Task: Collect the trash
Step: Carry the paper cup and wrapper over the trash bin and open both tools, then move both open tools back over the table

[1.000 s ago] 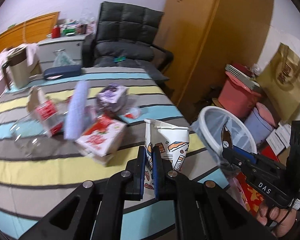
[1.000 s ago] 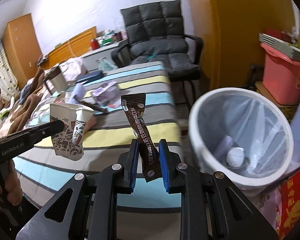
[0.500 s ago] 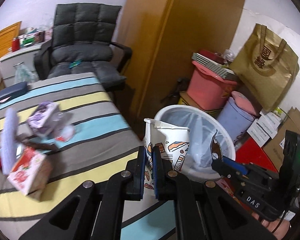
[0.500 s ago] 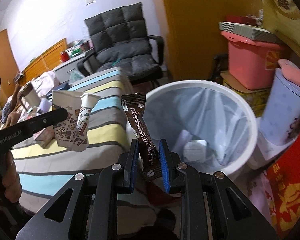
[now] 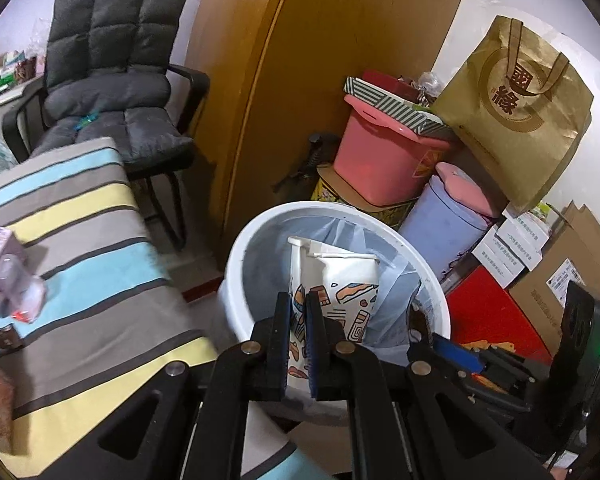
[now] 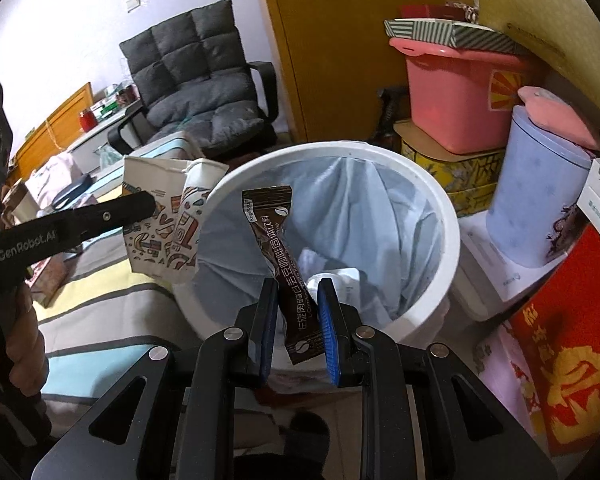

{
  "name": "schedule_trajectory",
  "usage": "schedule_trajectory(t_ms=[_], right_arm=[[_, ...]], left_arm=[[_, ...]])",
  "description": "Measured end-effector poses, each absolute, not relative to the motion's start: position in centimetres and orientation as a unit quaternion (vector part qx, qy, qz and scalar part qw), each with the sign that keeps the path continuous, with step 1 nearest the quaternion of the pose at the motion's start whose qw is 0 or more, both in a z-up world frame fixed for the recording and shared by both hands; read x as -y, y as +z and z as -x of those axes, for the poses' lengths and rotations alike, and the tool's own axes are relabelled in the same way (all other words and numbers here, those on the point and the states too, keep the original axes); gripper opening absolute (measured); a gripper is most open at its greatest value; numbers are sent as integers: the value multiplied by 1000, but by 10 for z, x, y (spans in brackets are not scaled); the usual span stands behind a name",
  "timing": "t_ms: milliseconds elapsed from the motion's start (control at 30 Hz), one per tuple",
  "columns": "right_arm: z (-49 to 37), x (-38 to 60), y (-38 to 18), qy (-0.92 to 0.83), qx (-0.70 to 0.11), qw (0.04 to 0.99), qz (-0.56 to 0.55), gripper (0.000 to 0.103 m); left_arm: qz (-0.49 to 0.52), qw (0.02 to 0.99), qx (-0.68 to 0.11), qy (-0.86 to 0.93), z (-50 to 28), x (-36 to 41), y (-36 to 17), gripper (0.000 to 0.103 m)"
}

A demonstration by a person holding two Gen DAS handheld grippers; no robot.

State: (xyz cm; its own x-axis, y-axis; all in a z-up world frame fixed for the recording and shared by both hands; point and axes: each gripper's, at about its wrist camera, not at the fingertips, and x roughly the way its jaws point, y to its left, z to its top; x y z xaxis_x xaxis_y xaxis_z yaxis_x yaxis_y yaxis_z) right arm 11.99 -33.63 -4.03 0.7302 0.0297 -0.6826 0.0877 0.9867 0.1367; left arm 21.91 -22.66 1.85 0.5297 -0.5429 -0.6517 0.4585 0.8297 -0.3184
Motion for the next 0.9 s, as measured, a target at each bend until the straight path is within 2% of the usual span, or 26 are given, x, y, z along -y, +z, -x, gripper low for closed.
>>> schedule_trajectory(t_ms=[167,233,300,333,367,900], right_arm=[[-124,342,-43,-20,-372,924,-87,24],[-124,343,-44,-22,-370,924,-89,25],[-123,343,-44,-25,-367,925,-92,35],[-123,344,-44,-26,-366,925,-93,48],[-123,344,-44,-26,-366,925,-95,56],[-113,326,-28,4,-345,934,-93,56]], left_arm=[[53,868,-397,-294,-227,235,13,8],[52,869,-396,-293,-227,237,13,13],[52,871,-392,-291,-226,236,14,43],[53,871,-392,-292,-226,235,14,49],[56,871,-391,-293,-226,235,15,51],[35,900,-357,-247,-195,201,38,51]])
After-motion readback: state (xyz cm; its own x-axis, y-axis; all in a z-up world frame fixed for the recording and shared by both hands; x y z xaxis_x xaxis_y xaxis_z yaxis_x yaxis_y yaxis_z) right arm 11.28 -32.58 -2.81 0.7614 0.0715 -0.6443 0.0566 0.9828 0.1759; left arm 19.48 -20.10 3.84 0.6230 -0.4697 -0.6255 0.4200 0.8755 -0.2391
